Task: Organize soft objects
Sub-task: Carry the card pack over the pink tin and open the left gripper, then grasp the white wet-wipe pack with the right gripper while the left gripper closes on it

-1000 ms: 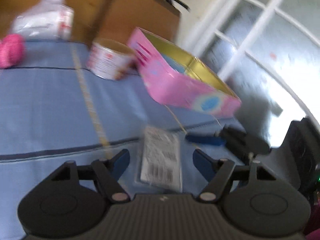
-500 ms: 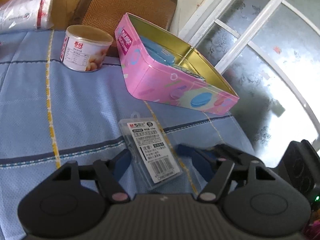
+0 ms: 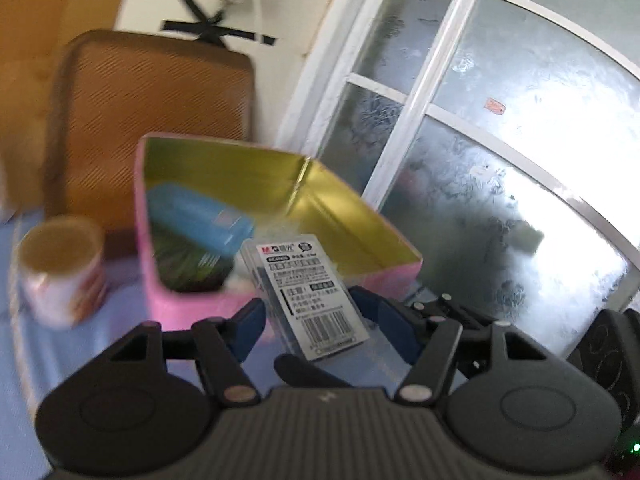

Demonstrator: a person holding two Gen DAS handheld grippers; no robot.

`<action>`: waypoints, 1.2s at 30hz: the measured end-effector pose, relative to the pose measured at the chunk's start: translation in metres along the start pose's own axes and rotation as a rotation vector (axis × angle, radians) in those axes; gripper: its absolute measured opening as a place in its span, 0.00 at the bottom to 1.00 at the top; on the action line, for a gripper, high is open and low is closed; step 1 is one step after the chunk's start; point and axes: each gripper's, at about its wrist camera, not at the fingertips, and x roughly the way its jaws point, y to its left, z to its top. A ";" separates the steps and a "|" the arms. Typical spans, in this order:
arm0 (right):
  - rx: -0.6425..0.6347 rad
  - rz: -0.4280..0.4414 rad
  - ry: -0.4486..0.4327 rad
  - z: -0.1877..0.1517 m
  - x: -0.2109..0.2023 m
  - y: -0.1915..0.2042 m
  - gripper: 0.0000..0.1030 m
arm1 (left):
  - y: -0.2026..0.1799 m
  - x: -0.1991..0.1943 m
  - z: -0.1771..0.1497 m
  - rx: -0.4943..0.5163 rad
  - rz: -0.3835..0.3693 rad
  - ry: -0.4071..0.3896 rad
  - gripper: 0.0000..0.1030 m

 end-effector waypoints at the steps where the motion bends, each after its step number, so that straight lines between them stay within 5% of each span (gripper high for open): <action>1: 0.007 -0.018 -0.004 0.002 0.004 -0.008 0.65 | -0.001 0.009 0.006 0.006 -0.005 0.001 0.61; 6: 0.033 -0.121 -0.013 0.010 0.028 -0.047 0.65 | -0.004 0.056 0.027 0.032 -0.003 0.002 0.63; 10: -0.051 -0.290 0.007 0.001 0.057 -0.068 0.67 | -0.003 0.079 0.021 0.027 0.098 0.009 0.66; 12: -0.037 -0.348 0.050 -0.004 0.067 -0.078 0.67 | 0.003 0.068 0.015 -0.004 0.082 -0.007 0.66; 18: 0.081 -0.296 -0.006 -0.004 0.037 -0.074 0.67 | 0.033 -0.010 -0.018 -0.051 0.070 -0.096 0.69; 24: 0.167 -0.021 -0.014 0.016 0.037 -0.040 0.66 | 0.094 -0.106 -0.078 -0.192 0.230 -0.179 0.69; 32: 0.188 0.336 0.174 0.038 0.098 0.067 0.67 | 0.156 -0.244 -0.149 -0.357 0.613 -0.379 0.69; 36: 0.103 0.518 0.264 0.042 0.119 0.144 0.67 | 0.189 -0.290 -0.169 -0.481 0.684 -0.436 0.69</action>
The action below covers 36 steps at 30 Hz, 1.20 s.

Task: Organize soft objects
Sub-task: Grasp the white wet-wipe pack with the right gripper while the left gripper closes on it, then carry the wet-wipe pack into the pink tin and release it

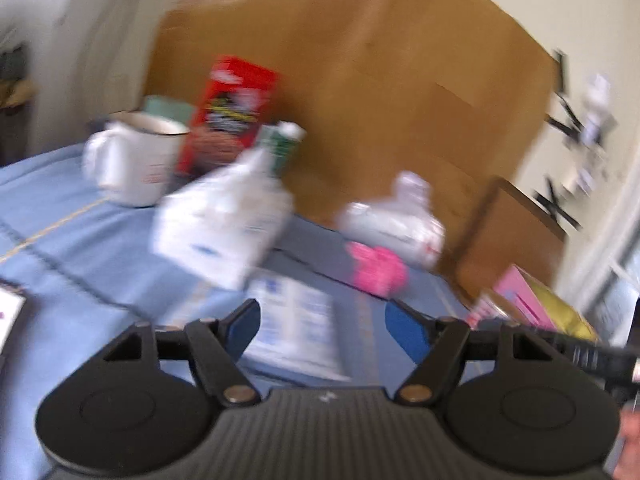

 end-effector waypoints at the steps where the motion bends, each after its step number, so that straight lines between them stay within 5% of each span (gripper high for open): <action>1: -0.034 0.030 0.023 0.001 0.009 0.014 0.67 | 0.009 0.000 0.004 -0.020 0.025 0.001 0.68; 7: -0.251 0.099 0.177 -0.013 0.071 0.086 0.80 | 0.019 0.031 0.015 -0.029 0.022 0.089 0.68; 9: -0.254 0.103 0.197 -0.014 0.083 0.091 0.80 | 0.008 0.049 0.009 0.011 0.040 0.144 0.54; 12: -0.240 0.102 0.223 -0.015 0.094 0.092 0.58 | -0.002 0.066 -0.002 -0.005 0.011 0.205 0.41; 15: -0.227 0.058 0.211 -0.021 0.079 0.087 0.56 | -0.016 0.065 -0.011 0.006 -0.023 0.225 0.41; 21: -0.258 -0.059 0.134 -0.046 0.016 0.069 0.56 | -0.071 0.066 -0.040 0.034 -0.155 0.289 0.42; 36: -0.070 -0.477 -0.221 -0.039 -0.134 -0.062 0.56 | -0.315 0.115 -0.049 0.408 -0.485 0.270 0.44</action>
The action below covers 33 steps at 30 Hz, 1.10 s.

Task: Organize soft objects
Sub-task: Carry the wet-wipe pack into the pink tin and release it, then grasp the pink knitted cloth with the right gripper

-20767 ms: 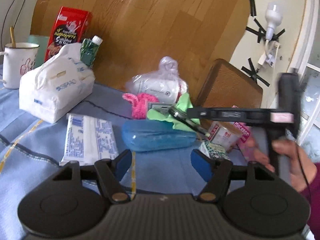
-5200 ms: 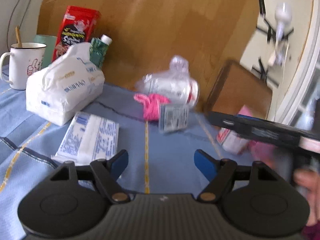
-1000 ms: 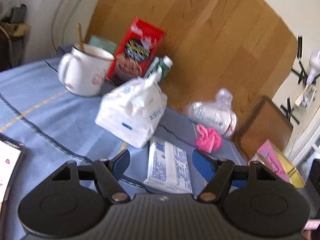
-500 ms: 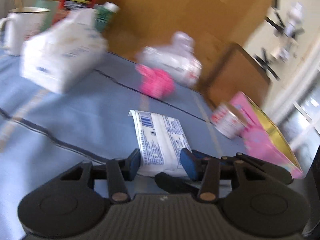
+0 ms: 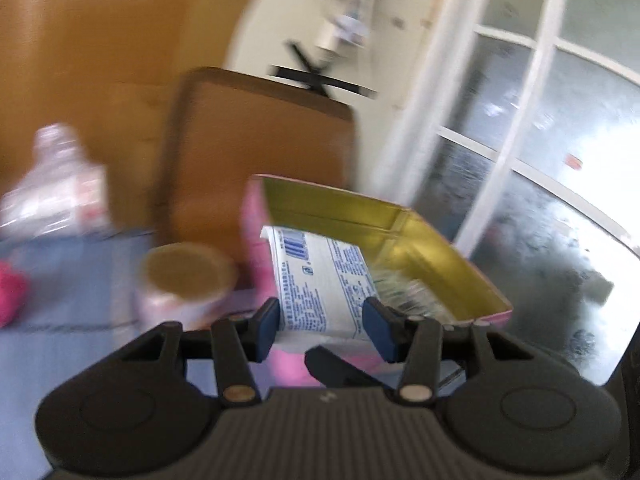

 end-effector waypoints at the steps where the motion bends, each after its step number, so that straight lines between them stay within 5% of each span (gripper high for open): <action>1: 0.016 -0.032 -0.004 -0.001 0.000 -0.014 0.56 | -0.009 0.012 0.004 0.013 -0.016 0.008 0.44; 4: 0.055 -0.115 -0.004 -0.005 0.001 -0.053 0.56 | -0.036 0.055 0.015 0.049 -0.049 0.033 0.44; 6: 0.080 -0.157 0.002 -0.008 0.005 -0.075 0.56 | -0.049 0.079 0.019 0.071 -0.053 0.034 0.56; 10: 0.084 -0.299 0.043 -0.010 0.041 -0.110 0.56 | -0.065 0.119 0.025 0.086 -0.002 0.065 0.62; 12: 0.111 -0.362 0.066 -0.013 0.048 -0.127 0.56 | -0.062 0.116 0.022 0.078 -0.005 0.065 0.62; 16: 0.182 -0.348 0.024 -0.020 0.036 -0.136 0.56 | -0.053 0.089 0.017 0.100 -0.013 0.029 0.65; 22: 0.197 -0.293 -0.021 -0.018 0.027 -0.118 0.56 | -0.021 0.035 -0.004 0.084 -0.017 0.005 0.64; 25: 0.185 -0.230 -0.066 -0.006 0.020 -0.098 0.56 | 0.007 -0.004 -0.023 0.060 0.038 -0.020 0.65; 33: 0.097 0.123 0.007 0.019 0.050 -0.007 0.56 | 0.137 -0.102 -0.068 -0.173 0.425 -0.070 0.64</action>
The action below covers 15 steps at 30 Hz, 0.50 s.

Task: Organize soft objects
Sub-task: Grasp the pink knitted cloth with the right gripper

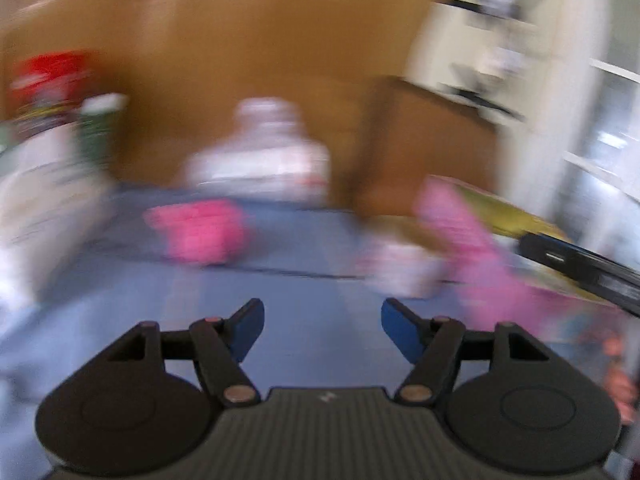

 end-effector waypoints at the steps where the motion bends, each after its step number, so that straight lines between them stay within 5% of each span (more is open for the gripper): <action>1: -0.006 0.047 0.032 0.001 0.011 0.013 0.57 | 0.016 -0.002 0.000 -0.020 0.053 -0.009 0.64; 4: -0.041 0.164 0.104 0.001 0.050 0.054 0.67 | 0.053 -0.009 -0.004 -0.083 0.156 -0.041 0.64; 9: -0.065 0.223 0.198 0.001 0.124 0.115 0.73 | 0.081 -0.018 -0.008 -0.184 0.142 -0.114 0.63; 15: -0.091 0.189 0.306 -0.004 0.201 0.157 0.78 | 0.086 -0.019 -0.008 -0.219 0.113 -0.127 0.63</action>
